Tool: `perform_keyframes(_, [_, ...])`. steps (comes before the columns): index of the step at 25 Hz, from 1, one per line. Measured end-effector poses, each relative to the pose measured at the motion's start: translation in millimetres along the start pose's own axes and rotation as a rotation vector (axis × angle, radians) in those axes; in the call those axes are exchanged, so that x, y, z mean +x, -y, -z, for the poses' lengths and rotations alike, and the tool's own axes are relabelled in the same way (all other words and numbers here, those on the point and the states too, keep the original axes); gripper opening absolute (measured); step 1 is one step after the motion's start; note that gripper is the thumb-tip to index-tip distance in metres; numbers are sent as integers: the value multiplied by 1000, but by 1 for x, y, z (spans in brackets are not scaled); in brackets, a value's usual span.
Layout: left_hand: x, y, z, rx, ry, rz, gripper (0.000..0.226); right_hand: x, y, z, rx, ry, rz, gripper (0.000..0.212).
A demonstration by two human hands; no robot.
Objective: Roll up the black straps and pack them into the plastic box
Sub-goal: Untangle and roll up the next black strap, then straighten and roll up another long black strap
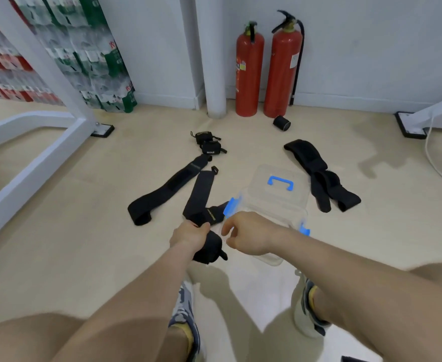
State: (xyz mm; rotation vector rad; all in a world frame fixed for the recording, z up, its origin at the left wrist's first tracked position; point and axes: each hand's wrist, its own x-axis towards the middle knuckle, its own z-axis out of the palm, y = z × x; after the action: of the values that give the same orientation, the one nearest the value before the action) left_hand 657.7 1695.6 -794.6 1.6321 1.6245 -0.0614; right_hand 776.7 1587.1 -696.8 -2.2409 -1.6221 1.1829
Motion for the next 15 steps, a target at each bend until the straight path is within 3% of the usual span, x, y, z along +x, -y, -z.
perform_keyframes(5, [7, -19, 5, -84, -179, -169, 25, 5, -7, 18, 13, -104, 4, 32])
perform_keyframes(12, [-94, -107, 36, -24, 46, -527, 34, -72, -15, 87, 161, -264, 59, 24])
perform_keyframes(15, [-153, -151, 44, 182, 129, -750, 30, -126, -36, 123, 270, -416, 47, 21])
